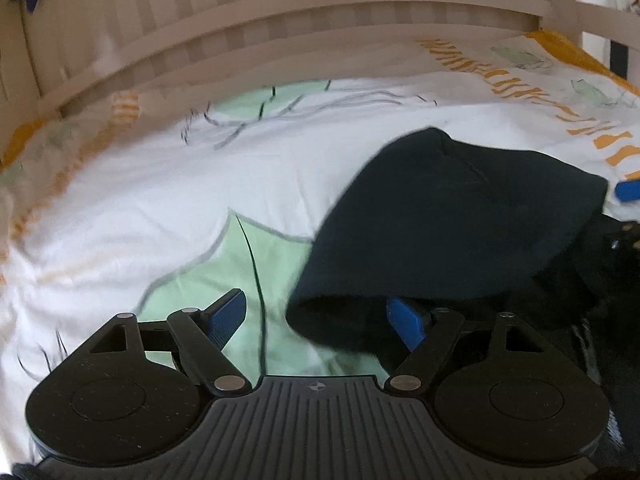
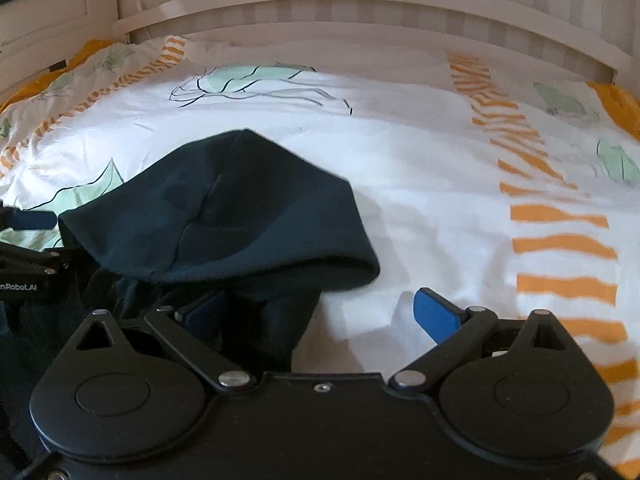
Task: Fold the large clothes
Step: 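Close the right gripper on the edge of the hood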
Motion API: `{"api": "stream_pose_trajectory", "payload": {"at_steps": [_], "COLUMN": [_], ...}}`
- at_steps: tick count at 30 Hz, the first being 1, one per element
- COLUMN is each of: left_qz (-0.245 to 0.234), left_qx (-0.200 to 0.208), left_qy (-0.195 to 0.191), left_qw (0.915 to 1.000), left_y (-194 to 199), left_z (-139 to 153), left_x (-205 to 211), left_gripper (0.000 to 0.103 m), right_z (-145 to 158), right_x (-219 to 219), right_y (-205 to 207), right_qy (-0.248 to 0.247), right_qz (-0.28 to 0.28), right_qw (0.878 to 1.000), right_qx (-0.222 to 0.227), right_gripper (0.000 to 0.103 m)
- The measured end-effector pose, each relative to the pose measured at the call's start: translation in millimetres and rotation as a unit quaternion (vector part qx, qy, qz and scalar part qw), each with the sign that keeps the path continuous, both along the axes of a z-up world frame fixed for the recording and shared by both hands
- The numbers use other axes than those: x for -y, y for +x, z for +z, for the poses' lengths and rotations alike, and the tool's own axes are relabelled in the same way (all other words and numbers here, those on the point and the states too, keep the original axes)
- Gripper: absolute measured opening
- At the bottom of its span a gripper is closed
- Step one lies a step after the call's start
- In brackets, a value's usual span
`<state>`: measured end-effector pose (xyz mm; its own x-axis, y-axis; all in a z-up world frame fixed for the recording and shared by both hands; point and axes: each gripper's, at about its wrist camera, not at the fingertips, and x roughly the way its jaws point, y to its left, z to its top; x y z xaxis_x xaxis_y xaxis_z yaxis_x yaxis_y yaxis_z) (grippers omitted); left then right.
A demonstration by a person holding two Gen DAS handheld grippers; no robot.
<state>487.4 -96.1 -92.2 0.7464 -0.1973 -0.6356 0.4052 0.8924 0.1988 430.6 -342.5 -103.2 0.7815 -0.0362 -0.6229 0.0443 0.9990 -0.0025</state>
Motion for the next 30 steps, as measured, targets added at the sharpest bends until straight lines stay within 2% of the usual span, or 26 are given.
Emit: {"api": "stream_pose_trajectory", "payload": {"at_steps": [5,8,12,14,16,17,18,19,21,25,27,28,30], "left_qz": [0.02,0.039,0.031,0.06,0.099,0.113,0.119,0.117,0.106,0.089,0.072,0.066,0.048], "left_qx": [0.009,0.011,0.018,0.033,0.034,0.031,0.026,0.019,0.017,-0.021,-0.044,-0.04,-0.044], "left_qy": [0.008,-0.004,-0.004,-0.06,-0.141,-0.165,-0.171,-0.161,-0.123,-0.049,-0.04,-0.042,-0.037], "left_qw": [0.9997,0.9992,0.9994,0.9958,0.9845,0.9793,0.9777,0.9798,0.9866,0.9946,0.9957,0.9962,0.9972], "left_y": [19.5,27.1,34.0,38.9,47.8,51.0,53.9,56.3,55.6,53.5,52.6,51.3,52.1], "left_z": [-2.2,-3.4,1.1,20.5,38.8,43.0,43.7,41.2,31.2,-3.3,-13.7,-13.6,-9.2], "left_x": [2.2,0.6,5.9,-4.8,-23.4,-31.1,-34.3,-35.3,-31.0,-25.6,-28.7,-31.1,-34.6], "left_gripper": [0.076,0.076,0.073,0.072,0.073,0.073,0.074,0.074,0.074,0.074,0.074,0.075,0.074], "right_z": [5.1,4.0,3.5,13.9,34.7,45.8,54.0,57.5,53.5,17.9,0.1,-7.5,-9.5], "right_x": [3.8,10.7,18.8,18.2,21.9,27.0,33.5,39.1,45.7,48.5,49.7,52.8,60.4], "right_y": [20.5,31.6,43.8,47.4,45.8,42.4,38.9,36.6,37.2,39.4,38.1,36.9,26.5], "right_qy": [-0.023,-0.026,-0.014,-0.019,-0.004,0.014,0.035,0.05,0.06,0.043,0.022,0.019,0.037], "right_qz": [-0.02,-0.038,-0.047,-0.038,-0.037,-0.049,-0.064,-0.076,-0.082,-0.065,-0.052,-0.047,-0.037], "right_qw": [1.0,0.999,0.999,0.999,0.999,0.997,0.994,0.991,0.99,0.997,0.998,0.998,0.998], "right_qx": [0.001,-0.005,-0.02,-0.01,0.034,0.063,0.087,0.1,0.095,0.021,-0.017,-0.035,-0.029], "right_gripper": [0.098,0.098,0.096,0.089,0.087,0.088,0.088,0.089,0.091,0.091,0.091,0.091,0.092]}}
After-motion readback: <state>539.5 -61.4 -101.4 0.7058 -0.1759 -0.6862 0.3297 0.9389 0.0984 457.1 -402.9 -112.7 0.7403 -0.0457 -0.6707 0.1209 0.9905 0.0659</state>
